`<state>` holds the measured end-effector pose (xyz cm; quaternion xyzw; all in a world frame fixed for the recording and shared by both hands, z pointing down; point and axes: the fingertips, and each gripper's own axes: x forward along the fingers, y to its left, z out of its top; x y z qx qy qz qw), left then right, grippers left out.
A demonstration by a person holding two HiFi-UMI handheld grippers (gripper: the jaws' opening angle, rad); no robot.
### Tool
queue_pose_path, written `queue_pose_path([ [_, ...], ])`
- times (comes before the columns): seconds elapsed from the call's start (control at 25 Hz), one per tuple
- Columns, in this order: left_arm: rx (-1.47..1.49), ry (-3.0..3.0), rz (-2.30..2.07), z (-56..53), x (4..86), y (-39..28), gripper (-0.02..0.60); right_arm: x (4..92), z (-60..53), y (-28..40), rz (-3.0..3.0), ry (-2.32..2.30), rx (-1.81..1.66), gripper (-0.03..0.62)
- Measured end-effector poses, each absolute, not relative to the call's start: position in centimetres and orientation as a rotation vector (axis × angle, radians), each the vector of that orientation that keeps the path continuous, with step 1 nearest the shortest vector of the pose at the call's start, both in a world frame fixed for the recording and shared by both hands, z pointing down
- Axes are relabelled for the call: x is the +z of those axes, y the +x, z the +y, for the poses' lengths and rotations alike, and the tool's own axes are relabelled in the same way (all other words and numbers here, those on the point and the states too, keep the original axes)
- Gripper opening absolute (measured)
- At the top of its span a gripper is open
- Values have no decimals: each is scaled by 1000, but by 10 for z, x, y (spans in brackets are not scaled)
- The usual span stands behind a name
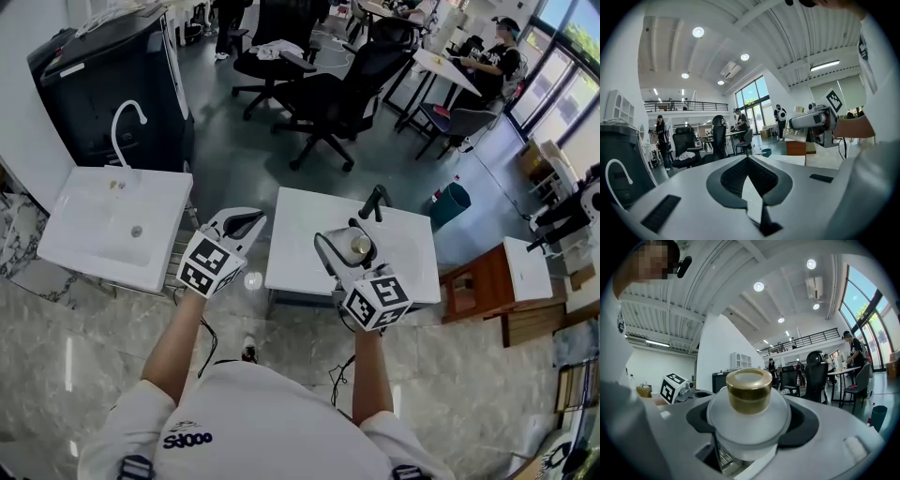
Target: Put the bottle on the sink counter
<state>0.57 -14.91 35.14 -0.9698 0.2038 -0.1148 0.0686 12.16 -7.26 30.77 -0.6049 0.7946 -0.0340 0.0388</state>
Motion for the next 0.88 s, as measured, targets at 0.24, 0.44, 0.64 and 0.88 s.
queue_pose_path([
  [0.24, -373, -2938, 608, -183, 365, 3, 5, 321, -106, 124, 2409, -1872, -125, 348],
  [0.44, -384, -2955, 595, -197, 379, 3, 5, 337, -122, 126, 2390, -1868, -140, 349],
  [0.64, -387, -2965, 597, -205, 390, 7, 5, 360, -141, 130, 2403, -1866, -184, 349],
  [0.88, -411, -2994, 702, -222, 411, 9, 5, 386, -166, 133, 2476, -1802, -233, 348],
])
